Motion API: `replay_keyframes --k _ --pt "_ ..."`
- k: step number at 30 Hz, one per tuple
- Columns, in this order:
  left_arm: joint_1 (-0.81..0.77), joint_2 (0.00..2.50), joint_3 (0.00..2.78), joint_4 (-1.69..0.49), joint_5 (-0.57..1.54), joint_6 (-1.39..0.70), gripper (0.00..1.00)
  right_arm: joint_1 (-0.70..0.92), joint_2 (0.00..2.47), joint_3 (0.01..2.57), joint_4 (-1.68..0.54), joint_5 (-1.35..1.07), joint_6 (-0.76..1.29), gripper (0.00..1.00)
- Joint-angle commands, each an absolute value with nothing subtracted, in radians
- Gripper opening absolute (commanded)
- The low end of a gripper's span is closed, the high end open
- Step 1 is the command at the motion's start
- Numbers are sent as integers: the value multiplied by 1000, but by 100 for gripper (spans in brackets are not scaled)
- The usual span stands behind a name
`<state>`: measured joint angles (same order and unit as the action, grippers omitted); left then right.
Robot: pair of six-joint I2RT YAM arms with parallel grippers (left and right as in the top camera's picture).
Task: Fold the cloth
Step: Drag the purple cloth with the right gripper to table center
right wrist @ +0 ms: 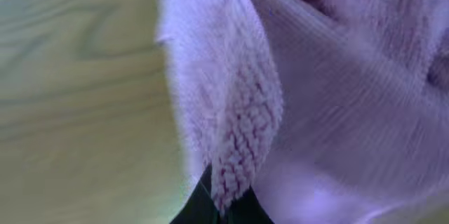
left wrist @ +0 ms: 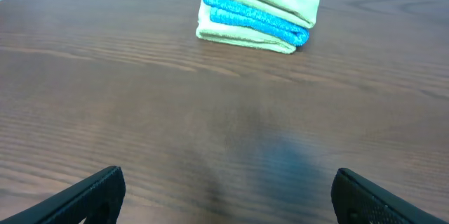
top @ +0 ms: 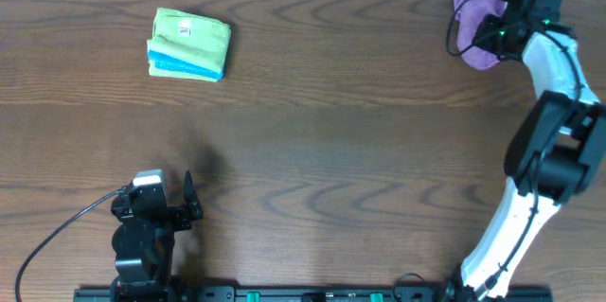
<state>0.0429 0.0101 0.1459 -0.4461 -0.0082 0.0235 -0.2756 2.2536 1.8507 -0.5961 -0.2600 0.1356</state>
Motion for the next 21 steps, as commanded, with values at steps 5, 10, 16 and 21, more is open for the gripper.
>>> replay_keyframes --k 5,10,16,21 --pt "38 4 130 -457 -26 30 95 -165 1999 1863 -857 -303 -30 1" --pt "38 4 130 -457 -26 30 95 -41 1942 1863 -1073 -303 -70 1" --pt "38 4 130 -457 -26 30 95 128 1942 1860 -1141 -371 -103 1" --pt "38 4 130 -457 -26 30 95 346 1951 1845 -1102 -330 -113 2"
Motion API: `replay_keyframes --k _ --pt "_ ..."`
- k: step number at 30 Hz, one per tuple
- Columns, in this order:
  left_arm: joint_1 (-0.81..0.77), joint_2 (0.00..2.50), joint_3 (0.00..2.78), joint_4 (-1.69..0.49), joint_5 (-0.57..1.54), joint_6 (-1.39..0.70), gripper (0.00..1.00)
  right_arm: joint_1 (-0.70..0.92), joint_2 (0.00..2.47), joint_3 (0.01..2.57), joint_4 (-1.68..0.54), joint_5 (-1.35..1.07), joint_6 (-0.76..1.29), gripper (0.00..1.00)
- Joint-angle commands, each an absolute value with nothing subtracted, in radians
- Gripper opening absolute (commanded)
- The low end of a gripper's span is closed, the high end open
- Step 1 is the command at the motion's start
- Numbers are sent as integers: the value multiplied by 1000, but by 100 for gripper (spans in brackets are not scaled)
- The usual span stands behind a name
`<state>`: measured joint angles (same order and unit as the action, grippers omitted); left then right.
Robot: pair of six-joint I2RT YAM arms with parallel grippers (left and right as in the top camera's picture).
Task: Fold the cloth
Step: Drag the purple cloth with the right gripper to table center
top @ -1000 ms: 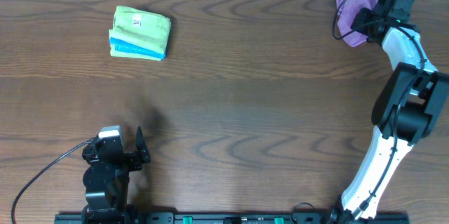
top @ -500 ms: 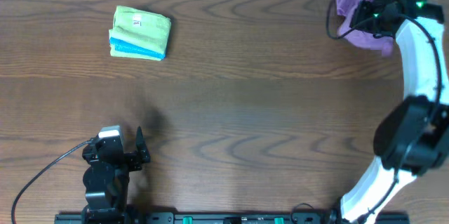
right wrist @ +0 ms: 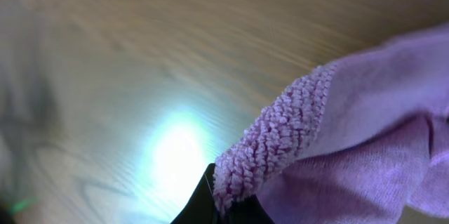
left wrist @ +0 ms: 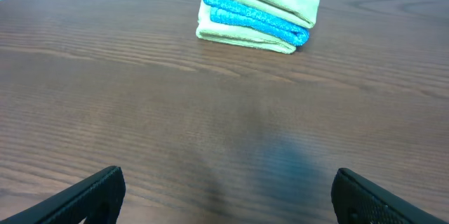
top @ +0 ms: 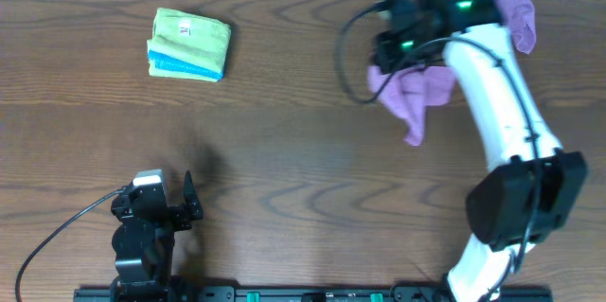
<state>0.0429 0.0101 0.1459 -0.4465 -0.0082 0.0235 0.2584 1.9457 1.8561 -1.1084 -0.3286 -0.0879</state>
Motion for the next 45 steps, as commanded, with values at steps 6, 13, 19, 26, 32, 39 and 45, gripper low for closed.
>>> replay_keyframes --k 6,13,19,26,32,39,45 --pt "38 4 130 -457 -26 30 95 552 2026 1841 -1083 -290 -105 1" --pt "38 4 130 -457 -26 30 95 752 2187 1840 -1097 -471 -132 60" --pt "38 4 130 -457 -26 31 95 865 2153 1840 -1026 -483 -20 99" --pt "38 4 130 -457 -26 31 95 820 2076 1840 -994 -414 94 99" --pt "38 4 130 -457 -26 30 95 677 1993 1840 -1023 -424 194 97" --pt "38 4 130 -457 -26 30 95 561 1933 1834 -1133 -429 105 88" --pt "38 4 130 -457 -26 31 95 507 1848 1711 -1139 -347 72 85"
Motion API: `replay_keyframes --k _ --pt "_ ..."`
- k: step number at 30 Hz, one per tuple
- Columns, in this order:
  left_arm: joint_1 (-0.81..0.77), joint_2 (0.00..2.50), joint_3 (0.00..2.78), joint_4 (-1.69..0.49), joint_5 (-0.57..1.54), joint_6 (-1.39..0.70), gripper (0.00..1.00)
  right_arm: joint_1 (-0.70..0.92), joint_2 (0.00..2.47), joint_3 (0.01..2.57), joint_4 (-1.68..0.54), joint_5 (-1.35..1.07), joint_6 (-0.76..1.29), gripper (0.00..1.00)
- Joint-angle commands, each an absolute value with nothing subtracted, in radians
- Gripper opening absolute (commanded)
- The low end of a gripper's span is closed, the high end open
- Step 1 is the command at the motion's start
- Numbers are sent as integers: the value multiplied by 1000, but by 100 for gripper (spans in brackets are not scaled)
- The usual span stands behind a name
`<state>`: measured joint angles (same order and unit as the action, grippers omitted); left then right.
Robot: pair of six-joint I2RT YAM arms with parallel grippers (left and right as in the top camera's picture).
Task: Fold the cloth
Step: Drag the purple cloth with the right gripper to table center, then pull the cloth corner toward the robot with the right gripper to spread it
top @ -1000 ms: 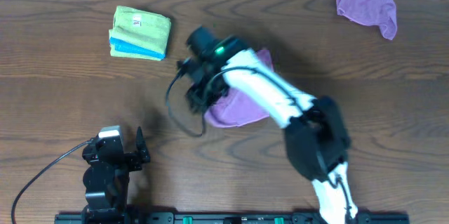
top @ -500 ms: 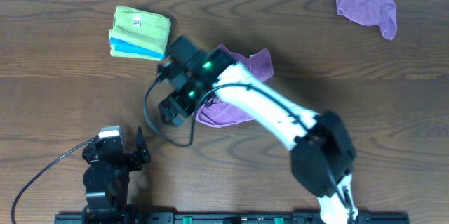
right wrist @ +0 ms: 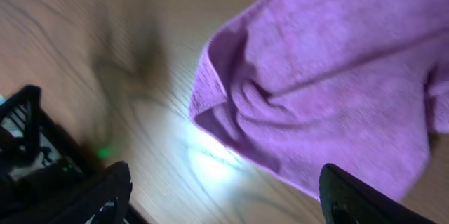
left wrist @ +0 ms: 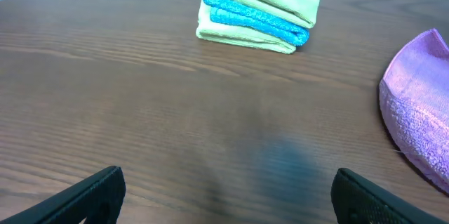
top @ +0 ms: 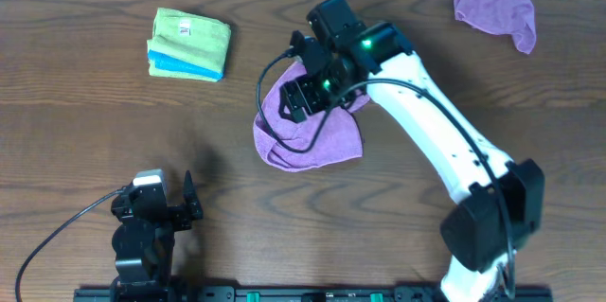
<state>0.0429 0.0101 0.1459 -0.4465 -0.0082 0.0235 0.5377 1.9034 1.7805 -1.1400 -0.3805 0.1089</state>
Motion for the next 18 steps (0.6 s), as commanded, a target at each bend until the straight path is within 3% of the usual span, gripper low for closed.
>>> replay_keyframes --k 1,5,9,14,18 --pt "38 4 130 -457 -26 31 95 491 1819 1650 -1121 -348 73 84" --pt "38 4 130 -457 -26 30 95 420 1662 1370 -1009 -399 73 86" --pt "38 4 130 -457 -26 30 95 340 1464 1068 -859 -476 110 99" --pt "38 4 130 -456 7 -15 95 329 1355 791 -624 -508 319 99" --pt "38 4 130 -456 113 -216 95 328 1356 644 -406 -513 454 99"
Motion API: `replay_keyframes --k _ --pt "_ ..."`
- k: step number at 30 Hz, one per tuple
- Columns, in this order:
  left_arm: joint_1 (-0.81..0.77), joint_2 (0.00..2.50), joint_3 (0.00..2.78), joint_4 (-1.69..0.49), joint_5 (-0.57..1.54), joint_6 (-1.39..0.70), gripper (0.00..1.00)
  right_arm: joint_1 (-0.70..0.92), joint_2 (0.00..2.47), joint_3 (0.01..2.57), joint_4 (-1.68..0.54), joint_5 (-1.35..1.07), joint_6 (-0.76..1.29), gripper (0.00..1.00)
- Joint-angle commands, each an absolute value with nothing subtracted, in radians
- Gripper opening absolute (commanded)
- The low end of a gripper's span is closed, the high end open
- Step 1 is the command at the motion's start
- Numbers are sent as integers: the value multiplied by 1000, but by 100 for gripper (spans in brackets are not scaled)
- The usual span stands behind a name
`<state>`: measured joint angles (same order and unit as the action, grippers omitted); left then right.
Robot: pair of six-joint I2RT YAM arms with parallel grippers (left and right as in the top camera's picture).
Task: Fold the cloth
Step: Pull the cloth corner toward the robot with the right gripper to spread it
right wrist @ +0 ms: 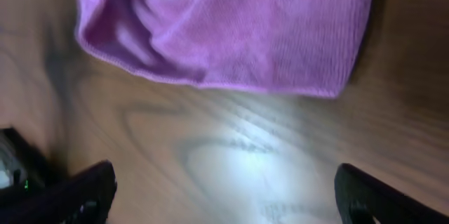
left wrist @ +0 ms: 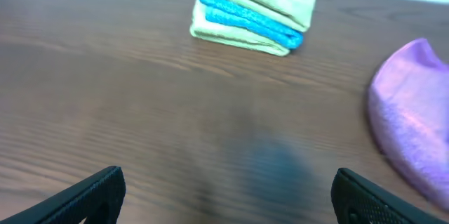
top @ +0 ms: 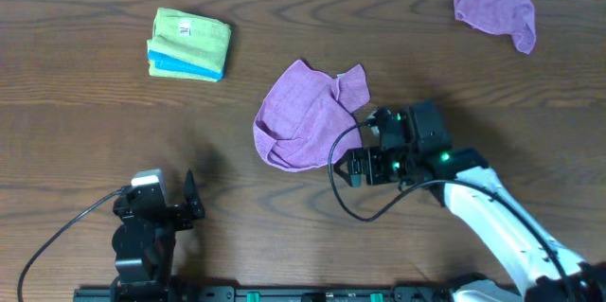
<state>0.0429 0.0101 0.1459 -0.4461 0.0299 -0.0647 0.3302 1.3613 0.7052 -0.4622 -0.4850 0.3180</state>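
Observation:
A purple cloth (top: 305, 117) lies rumpled at the middle of the table, also in the right wrist view (right wrist: 224, 24) and at the right edge of the left wrist view (left wrist: 414, 104). My right gripper (top: 355, 165) is open just right of and below the cloth, nothing between its fingers (right wrist: 88, 189). My left gripper (top: 189, 209) rests open near the front left, fingers (left wrist: 91, 192) wide apart over bare wood.
A folded stack of green and blue cloths (top: 189, 44) sits at the back left, also in the left wrist view (left wrist: 252, 10). Another purple cloth (top: 494, 6) lies crumpled at the back right corner. The wooden table (top: 95, 132) spans the view.
My right gripper has drawn back from over the purple cloth to the table right of and below it. The cloth stays where it lay. The left wrist view shifted slightly.
My right gripper was shut on a purple cloth at the back right corner. It then held that cloth over the middle back of the table. Later it was open above the cloth lying at the centre, a second purple cloth left in the corner. Now it sits beside the cloth.

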Motion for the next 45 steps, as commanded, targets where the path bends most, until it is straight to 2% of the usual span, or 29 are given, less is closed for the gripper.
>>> replay_keyframes --k 1,5,13,20,25,30,33,38,41,42,45 --pt "38 4 130 -457 144 -272 95 328 1356 620 -365 -513 474 99" --pt "38 4 130 -457 244 -400 95 328 1356 554 -260 -466 547 99" --pt "38 4 130 -456 260 -404 95 328 1376 518 -105 -351 614 99" --pt "38 4 130 -456 261 -472 95 329 1489 518 43 -344 659 95" --pt "38 4 130 -456 263 -514 95 329 1554 518 116 -344 696 87" --pt "38 4 130 -456 263 -561 95 329 1606 518 180 -345 727 84" --pt "38 4 130 -456 264 -612 95 329 1619 518 190 -347 729 71" --pt "38 4 130 -457 336 -636 95 329 1620 518 195 -329 728 41" --pt "38 4 130 -457 360 -636 95 328 1620 518 202 -317 728 17" --pt "38 4 130 -457 362 -636 95 326 1620 518 204 -317 728 4" --pt "38 4 130 -457 395 -636 95 313 1615 518 197 -324 724 1"
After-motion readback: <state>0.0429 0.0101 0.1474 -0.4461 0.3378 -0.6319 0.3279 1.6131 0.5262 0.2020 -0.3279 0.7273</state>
